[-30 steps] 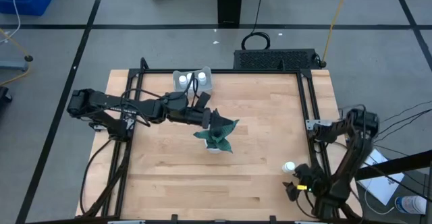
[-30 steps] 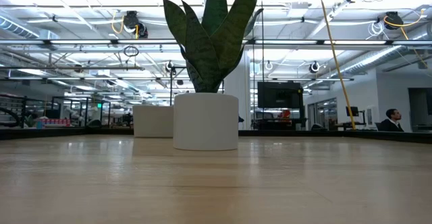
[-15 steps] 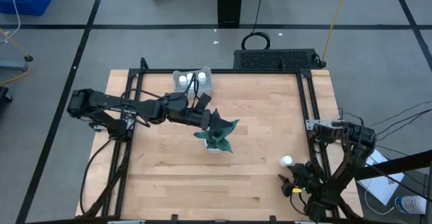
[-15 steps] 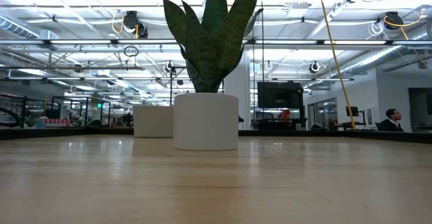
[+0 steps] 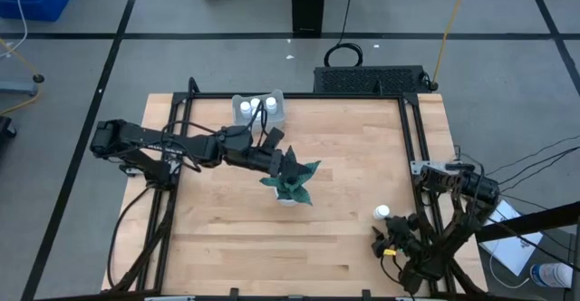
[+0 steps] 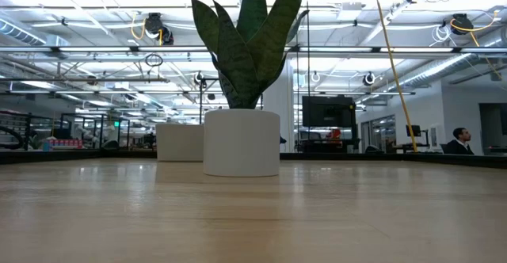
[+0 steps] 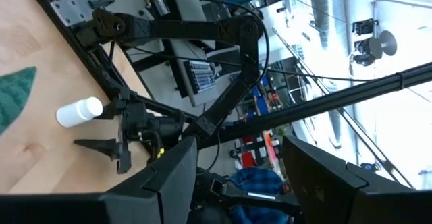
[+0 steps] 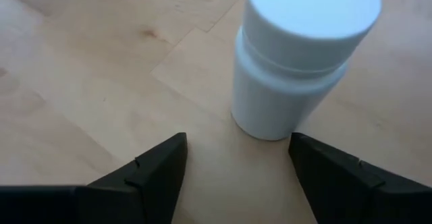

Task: Pick and place pill bottles into a basket
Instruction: Put the white medicine bottle into the gray bin

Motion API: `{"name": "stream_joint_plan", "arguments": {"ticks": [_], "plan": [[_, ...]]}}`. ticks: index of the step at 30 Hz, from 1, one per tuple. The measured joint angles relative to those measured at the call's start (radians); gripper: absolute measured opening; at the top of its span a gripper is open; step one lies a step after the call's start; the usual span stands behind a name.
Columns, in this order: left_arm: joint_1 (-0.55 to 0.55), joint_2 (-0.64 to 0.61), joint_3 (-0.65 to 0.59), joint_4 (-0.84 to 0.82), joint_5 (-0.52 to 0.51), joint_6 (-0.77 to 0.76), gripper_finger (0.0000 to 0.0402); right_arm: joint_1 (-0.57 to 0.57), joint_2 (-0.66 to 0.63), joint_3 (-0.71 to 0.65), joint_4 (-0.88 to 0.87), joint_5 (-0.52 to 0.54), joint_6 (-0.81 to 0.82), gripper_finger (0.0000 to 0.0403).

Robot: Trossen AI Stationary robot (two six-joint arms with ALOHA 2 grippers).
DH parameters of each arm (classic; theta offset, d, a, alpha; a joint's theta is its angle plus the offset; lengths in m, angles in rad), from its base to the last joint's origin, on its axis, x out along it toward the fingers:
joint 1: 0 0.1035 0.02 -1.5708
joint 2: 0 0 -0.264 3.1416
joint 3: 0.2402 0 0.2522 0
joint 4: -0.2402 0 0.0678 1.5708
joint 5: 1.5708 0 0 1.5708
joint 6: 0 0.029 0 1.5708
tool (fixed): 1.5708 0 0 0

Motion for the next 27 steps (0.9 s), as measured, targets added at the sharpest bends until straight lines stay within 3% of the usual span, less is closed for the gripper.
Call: {"name": "stream_joint_plan", "arguments": {"ticks": [17,23,27], "plan": [[-0.008,0.0,0.0,-0.001,0.012,0.009,0.0223,-0.077,-0.001,-0.108,0.039,0.024,-0.013,0.0315],[-0.011,0.0,0.0,-0.001,0.014,0.001,0.0223,-0.096,-0.002,-0.188,0.091,0.074,-0.016,0.0303],[-0.011,0.0,0.0,-0.001,0.014,-0.003,0.0223,-0.101,-0.001,-0.184,0.094,0.075,-0.019,0.0268]]}}
